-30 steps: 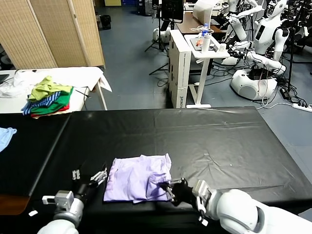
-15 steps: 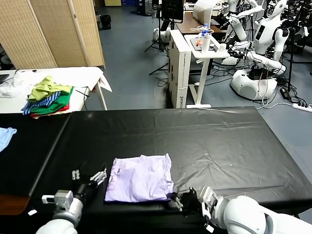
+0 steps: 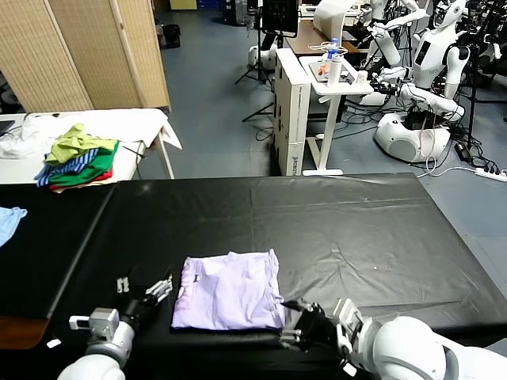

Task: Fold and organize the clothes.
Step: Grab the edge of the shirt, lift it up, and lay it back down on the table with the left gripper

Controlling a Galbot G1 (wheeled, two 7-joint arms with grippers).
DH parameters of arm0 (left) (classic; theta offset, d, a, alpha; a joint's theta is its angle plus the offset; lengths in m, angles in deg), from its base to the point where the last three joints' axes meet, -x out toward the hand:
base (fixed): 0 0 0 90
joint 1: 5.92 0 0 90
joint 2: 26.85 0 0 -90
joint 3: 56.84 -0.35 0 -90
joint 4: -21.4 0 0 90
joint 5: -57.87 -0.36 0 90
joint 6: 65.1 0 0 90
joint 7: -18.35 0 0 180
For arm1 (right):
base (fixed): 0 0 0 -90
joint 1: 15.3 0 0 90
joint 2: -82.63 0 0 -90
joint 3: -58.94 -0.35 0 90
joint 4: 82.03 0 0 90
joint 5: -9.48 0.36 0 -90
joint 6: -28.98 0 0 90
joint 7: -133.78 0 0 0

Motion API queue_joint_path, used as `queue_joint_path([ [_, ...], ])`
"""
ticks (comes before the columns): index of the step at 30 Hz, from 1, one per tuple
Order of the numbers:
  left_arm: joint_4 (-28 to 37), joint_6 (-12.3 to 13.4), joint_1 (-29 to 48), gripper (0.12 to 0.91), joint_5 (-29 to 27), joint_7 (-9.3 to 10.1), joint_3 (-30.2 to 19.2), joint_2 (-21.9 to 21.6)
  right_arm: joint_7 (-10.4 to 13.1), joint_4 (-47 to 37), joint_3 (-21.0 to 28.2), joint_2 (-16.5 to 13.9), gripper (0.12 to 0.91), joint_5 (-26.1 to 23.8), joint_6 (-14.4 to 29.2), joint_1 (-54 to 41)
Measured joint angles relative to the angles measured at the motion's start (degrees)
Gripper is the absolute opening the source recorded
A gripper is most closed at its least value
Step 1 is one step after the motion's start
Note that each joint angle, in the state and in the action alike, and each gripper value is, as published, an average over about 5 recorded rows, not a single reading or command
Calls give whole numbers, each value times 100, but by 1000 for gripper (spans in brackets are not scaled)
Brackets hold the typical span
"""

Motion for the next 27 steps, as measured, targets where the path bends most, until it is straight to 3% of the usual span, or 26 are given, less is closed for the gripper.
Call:
queue_joint_path([
  [3,2,8,-12,907,-13,-1,-4,17,167,-120,-316,193,898,220,86,209],
  [10,40,18,-43,907,-70,-2,-16,56,534,-787,-778,1102,907,373,95,378],
  [18,61,55,-126,907,-159,-5,-11,165,584,-1527,-799,2050,905,327,98,95],
  [21,89,67,-126,907,-184,-5,-9,205,589,-1747,-813,2270,876,310,102,67],
  [27,112,79,-143,907,-214,-5,-11,252,587,-2068,-840,2571,746,291,102,116],
])
